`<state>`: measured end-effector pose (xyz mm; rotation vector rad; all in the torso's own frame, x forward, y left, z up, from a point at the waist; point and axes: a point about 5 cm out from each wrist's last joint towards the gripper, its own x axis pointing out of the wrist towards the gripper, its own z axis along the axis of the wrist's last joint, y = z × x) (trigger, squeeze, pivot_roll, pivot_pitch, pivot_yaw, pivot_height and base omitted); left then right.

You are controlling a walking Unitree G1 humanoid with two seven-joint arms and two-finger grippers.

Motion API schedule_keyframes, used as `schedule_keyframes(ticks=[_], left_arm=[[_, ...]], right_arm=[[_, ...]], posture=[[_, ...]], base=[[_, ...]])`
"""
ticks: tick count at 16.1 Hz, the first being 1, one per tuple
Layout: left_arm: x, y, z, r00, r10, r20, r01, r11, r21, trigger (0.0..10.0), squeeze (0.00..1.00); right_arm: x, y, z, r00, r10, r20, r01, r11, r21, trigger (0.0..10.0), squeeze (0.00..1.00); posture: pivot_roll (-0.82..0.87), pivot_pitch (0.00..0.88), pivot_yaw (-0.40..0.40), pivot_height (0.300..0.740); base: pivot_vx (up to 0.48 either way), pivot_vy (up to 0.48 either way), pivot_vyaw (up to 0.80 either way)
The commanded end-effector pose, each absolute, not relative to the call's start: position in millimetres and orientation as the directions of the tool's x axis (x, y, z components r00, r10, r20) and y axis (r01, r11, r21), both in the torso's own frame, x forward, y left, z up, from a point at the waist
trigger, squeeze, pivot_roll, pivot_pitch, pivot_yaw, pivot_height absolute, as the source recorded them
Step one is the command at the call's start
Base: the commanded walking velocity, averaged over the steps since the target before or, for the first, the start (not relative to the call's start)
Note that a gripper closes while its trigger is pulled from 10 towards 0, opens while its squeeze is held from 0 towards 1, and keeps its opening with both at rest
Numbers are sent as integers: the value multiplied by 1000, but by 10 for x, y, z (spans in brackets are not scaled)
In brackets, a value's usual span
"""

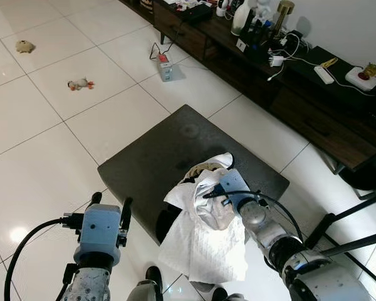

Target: Hang hanger

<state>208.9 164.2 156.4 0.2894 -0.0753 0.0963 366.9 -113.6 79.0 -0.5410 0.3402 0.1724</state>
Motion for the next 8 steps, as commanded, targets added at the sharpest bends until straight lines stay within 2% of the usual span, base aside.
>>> schedule_keyframes(ticks=[1, 4, 5, 6, 8], left_arm=[[2044, 1624, 1563, 994, 78, 77, -97, 951, 294, 10000, 0], [2050, 1612, 1560, 995, 70, 68, -87, 951, 295, 10000, 0], [2051, 1613, 1561, 995, 70, 66, -86, 951, 297, 10000, 0], [2051, 1614, 1563, 995, 70, 65, -87, 951, 297, 10000, 0], [2045, 1620, 1560, 995, 74, 60, -89, 950, 299, 10000, 0]], right_arm=[[3645, -1199, 735, 918, 46, -393, -245, 847, -473, 10000, 1000], [3629, -1329, 692, 905, -21, -426, -215, 840, -498, 10000, 1000], [3619, -1357, 674, 899, -41, -435, -207, 837, -507, 10000, 349], [3616, -1366, 669, 897, -49, -439, -205, 835, -511, 10000, 0], [3613, -1361, 662, 891, -60, -450, -204, 832, -515, 10000, 0]], posture=[[276, 343, -86, 740], [272, 344, -83, 740], [277, 346, -83, 740], [278, 347, -83, 740], [280, 348, -84, 740]], base=[[0, 0, 0], [0, 0, 0], [0, 0, 0], [0, 0, 0], [0, 0, 0]])
